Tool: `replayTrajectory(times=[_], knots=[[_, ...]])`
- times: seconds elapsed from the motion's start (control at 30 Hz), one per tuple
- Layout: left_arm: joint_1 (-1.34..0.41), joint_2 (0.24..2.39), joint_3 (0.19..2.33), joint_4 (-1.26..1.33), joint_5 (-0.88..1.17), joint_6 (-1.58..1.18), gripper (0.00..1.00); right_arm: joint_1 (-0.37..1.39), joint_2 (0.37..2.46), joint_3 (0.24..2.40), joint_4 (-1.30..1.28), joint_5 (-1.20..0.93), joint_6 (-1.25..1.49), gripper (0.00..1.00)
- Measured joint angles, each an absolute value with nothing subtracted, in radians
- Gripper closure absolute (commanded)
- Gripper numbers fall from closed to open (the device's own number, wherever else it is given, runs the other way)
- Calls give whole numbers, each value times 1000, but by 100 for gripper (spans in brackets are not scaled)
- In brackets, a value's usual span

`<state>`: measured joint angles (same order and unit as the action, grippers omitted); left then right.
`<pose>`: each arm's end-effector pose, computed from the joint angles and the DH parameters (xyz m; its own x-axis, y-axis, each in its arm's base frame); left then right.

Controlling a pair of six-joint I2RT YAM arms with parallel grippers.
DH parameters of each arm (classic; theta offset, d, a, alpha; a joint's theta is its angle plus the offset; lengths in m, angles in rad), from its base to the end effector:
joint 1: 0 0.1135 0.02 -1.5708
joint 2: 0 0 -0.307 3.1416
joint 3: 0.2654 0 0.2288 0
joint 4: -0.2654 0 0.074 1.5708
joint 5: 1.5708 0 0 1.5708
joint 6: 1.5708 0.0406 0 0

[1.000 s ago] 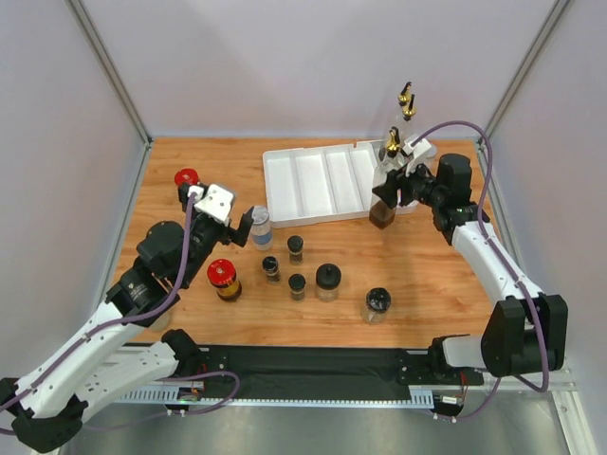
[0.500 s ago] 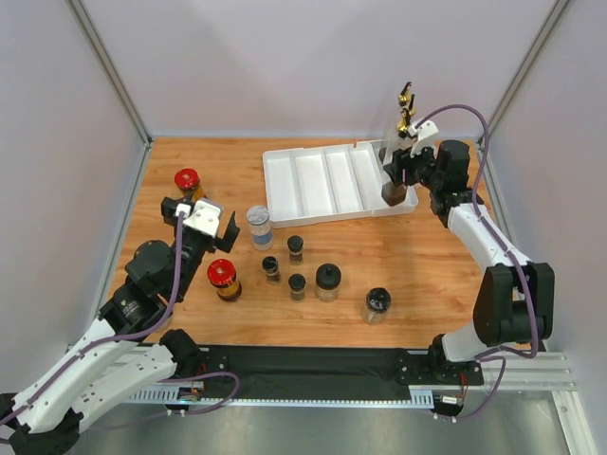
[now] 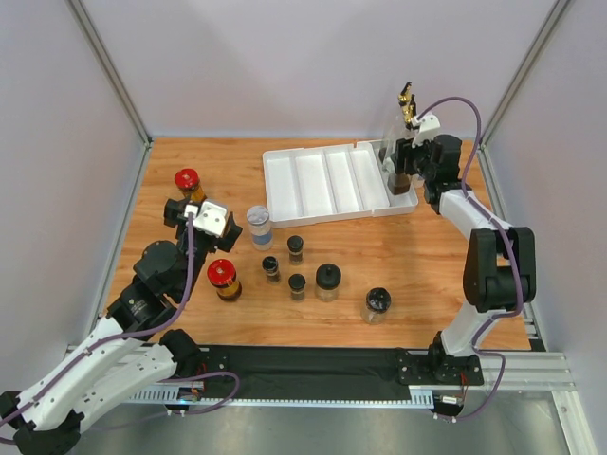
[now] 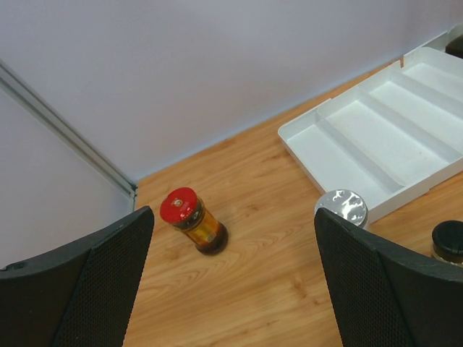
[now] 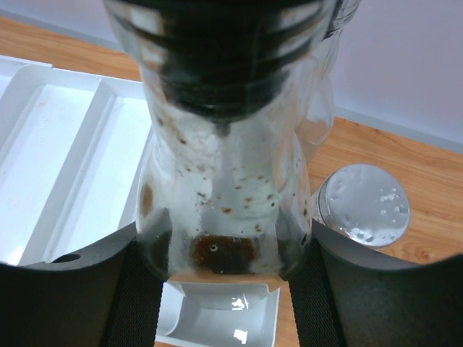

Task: Organize the condiment bottles
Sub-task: Place the bottle in the storage box.

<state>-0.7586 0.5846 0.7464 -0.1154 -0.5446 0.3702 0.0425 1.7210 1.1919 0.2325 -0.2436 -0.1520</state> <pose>0.0731 -0.0403 0.3828 0.1084 0.3237 -0.9399 0.1862 0.9222 0.3390 0.3945 0.0266 0.3243 -0.2475 -0.1576 -0.9560 -0.3128 0.9469 -0.0751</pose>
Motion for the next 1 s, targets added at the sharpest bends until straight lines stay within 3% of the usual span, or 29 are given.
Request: replayTrajectory(times=[1.0], knots=[[-739,607,737,-107,-551,393,0,41,1880,1198,402,-172,-130,98]])
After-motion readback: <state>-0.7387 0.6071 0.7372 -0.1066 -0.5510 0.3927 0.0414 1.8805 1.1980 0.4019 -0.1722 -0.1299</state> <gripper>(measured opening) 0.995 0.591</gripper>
